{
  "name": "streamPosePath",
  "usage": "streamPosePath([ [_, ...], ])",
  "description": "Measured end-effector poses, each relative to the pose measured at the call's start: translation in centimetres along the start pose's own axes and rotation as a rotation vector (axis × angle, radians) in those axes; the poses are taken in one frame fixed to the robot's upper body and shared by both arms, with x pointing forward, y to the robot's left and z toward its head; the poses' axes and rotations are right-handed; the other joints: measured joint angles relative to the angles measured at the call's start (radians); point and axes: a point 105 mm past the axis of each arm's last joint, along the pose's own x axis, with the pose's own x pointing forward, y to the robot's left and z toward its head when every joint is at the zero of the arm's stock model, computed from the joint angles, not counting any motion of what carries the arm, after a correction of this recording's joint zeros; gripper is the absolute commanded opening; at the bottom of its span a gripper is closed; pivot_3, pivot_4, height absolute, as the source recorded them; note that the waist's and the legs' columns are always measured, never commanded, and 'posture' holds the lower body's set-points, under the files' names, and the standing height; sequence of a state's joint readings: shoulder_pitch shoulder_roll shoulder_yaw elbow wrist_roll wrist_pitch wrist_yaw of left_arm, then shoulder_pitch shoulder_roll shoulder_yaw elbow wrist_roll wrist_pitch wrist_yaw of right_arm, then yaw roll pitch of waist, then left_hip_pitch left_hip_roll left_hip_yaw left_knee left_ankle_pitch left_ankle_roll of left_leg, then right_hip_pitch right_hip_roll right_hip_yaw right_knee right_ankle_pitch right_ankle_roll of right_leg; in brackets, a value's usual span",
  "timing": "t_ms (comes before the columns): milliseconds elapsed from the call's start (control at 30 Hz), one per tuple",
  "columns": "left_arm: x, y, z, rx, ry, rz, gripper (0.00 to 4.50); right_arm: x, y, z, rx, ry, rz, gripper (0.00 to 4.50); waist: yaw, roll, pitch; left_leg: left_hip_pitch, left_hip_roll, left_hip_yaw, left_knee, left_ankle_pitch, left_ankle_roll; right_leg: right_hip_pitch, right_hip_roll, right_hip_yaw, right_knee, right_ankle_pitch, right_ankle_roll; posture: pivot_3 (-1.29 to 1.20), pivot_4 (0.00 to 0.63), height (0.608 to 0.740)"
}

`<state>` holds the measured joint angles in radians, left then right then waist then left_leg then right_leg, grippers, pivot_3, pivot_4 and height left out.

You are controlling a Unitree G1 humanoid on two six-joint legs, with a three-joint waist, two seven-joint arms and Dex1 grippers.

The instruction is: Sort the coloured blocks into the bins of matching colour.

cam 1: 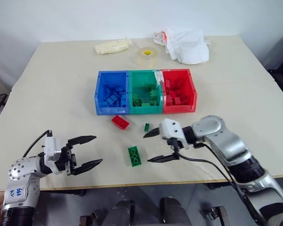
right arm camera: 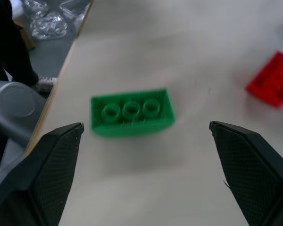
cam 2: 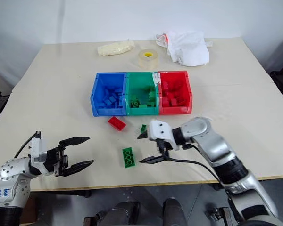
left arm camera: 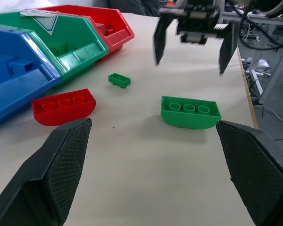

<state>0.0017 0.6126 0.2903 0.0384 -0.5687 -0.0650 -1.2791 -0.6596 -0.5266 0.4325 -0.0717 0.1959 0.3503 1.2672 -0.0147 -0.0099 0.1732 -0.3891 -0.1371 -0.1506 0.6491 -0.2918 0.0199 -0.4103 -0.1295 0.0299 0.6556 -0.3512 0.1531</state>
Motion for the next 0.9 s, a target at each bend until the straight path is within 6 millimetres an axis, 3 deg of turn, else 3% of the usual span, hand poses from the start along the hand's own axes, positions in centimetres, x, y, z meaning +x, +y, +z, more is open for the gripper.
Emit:
streamPosePath([
  [200,-0.2,-0.2,0.3,0.009,-0.001,0.025,4.50,3.1,-0.6,-0.5,-0.032,0.008,0.043,4.47,-0.004,0.000,0.000,0.000,0.000,0.000,0.000,0.000,0.000,0.000,0.000,-0.001,0.001,0.000,0.000,0.00,0.150,0.740],
  [667,-0.2,-0.2,0.5,0.014,-0.007,0.044,4.50,4.6,0.2,-1.0,-0.033,0.023,0.150,4.47,-0.014,0.000,0.000,0.000,0.000,-0.001,-0.001,0.000,-0.001,-0.001,0.001,-0.001,0.002,0.000,0.000,0.00,0.150,0.740],
  [767,-0.1,-0.1,0.6,0.019,-0.010,0.044,4.50,4.6,0.2,-1.0,-0.031,0.026,0.152,3.90,-0.014,0.000,0.000,0.000,0.000,-0.001,-0.001,0.000,-0.001,-0.001,0.000,-0.001,0.002,0.000,0.000,0.00,0.150,0.740],
  [900,0.1,0.2,0.9,0.034,-0.019,0.042,4.50,4.6,0.2,-1.0,-0.026,0.021,0.153,2.51,-0.015,0.000,0.000,0.000,0.000,-0.001,-0.001,0.000,-0.001,-0.001,0.001,-0.001,0.002,0.000,0.000,0.00,0.150,0.740],
])
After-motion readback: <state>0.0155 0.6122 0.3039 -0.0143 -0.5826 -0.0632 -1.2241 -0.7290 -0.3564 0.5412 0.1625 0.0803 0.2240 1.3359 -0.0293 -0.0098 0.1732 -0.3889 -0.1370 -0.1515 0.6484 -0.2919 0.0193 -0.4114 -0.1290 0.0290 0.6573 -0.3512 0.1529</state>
